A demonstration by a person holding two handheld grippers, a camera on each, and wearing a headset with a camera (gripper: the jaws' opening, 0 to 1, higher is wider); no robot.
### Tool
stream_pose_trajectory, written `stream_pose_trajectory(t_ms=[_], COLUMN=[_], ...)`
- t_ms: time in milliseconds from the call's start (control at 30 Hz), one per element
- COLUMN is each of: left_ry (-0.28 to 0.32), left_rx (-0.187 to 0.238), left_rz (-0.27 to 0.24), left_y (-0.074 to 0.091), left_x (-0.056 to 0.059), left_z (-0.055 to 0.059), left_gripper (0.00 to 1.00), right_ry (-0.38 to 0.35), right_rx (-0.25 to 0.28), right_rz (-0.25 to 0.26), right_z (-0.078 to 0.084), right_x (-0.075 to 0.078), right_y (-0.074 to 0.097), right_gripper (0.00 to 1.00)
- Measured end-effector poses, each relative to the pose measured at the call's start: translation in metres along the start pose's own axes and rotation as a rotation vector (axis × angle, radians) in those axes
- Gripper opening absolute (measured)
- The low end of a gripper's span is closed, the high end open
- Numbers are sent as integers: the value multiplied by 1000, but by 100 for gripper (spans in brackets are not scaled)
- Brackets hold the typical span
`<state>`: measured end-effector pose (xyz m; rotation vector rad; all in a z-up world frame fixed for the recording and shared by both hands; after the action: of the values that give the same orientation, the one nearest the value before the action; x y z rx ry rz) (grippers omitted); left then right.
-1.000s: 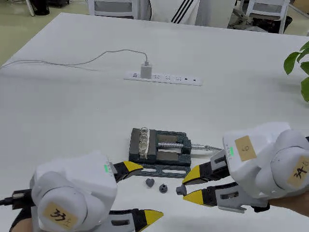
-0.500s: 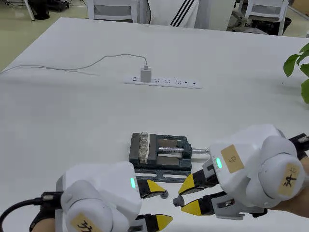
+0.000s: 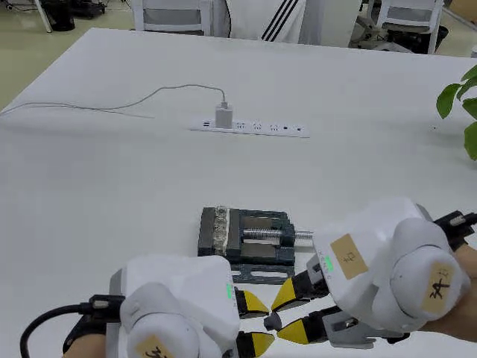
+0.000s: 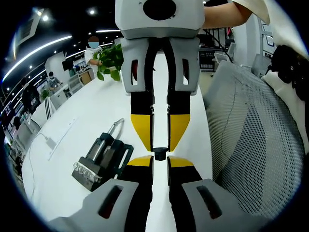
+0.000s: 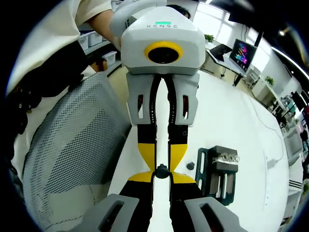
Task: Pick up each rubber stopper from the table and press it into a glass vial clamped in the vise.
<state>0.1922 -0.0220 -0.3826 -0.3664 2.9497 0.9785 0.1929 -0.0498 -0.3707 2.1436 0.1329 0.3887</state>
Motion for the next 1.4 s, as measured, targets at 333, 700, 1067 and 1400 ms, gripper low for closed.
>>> stream_pose_trajectory(t_ms=[333,700,1067,1400], left_ry=[22,64,69,71], left_rx=[-9,26,34,37], left_rz=[8,-1,0,3], left_y=[-3,-4,-2,0], left_x=[3,1,1,1], left_z=[2,1,0,-1], left_gripper=[6,5,5,4], right_ry=[2,-6,-11,-10], right_rx=[-1,10,21,23], right_rz=[-20,-21,-23,-23], right_z=[-3,-3,-2,0], right_x=[-3,-1,0,0], right_y=[-1,1,3,3], right_gripper=[7,7,7,7])
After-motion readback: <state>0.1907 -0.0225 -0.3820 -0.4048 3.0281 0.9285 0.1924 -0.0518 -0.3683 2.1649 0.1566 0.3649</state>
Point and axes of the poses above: the centre of the closed fingertips' face, and the gripper's own axes: y roughly backward along the fingers, x roughly to its right, z roughly out of its underside, the point moved 3 cm from there along y, roughly backward along the fingers, and after that the axes turned 6 degrees about z, right-handed, at the moved point
